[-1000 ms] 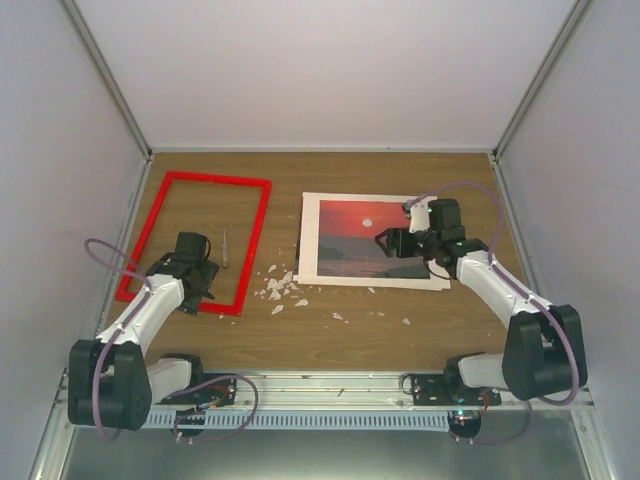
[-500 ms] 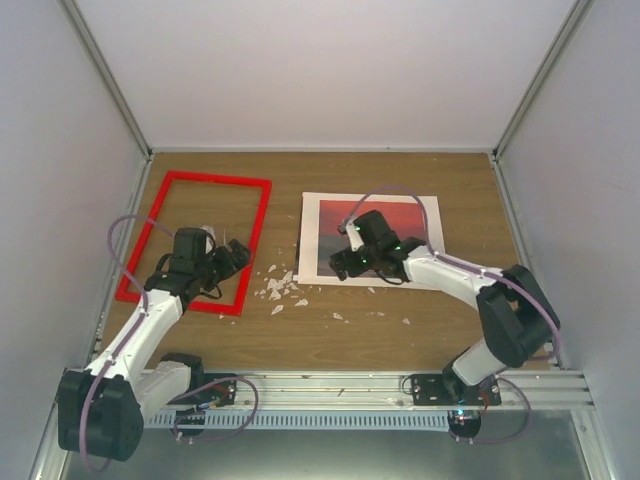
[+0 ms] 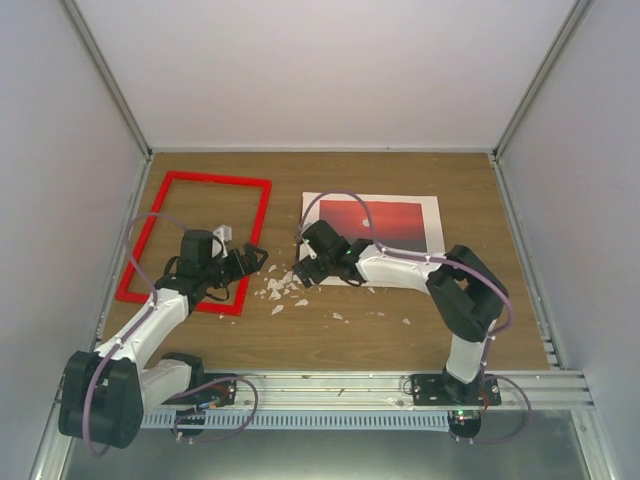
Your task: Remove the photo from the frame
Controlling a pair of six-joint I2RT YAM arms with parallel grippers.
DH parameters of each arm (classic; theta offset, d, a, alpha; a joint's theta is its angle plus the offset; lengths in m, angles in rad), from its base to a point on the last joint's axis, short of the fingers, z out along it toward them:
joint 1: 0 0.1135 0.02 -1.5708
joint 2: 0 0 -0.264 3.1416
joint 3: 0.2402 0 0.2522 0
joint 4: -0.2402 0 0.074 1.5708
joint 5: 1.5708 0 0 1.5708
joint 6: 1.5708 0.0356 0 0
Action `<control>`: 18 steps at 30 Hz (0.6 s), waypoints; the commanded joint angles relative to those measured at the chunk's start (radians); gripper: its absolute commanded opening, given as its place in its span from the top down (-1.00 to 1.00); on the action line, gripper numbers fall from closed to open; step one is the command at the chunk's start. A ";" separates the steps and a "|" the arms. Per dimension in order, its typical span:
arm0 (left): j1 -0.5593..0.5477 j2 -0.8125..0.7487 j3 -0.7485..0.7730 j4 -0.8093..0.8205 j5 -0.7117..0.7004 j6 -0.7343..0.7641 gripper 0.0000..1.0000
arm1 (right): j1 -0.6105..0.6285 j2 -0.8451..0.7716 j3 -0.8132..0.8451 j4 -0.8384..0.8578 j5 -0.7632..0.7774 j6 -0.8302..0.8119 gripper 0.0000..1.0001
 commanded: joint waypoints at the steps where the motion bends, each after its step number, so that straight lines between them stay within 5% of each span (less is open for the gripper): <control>1: -0.011 0.016 -0.015 0.077 0.018 0.021 -0.98 | 0.039 0.060 0.060 -0.018 0.055 0.004 -0.99; 18: -0.014 0.040 -0.036 0.093 -0.002 0.005 -0.98 | 0.089 0.177 0.141 -0.120 0.155 0.007 -0.99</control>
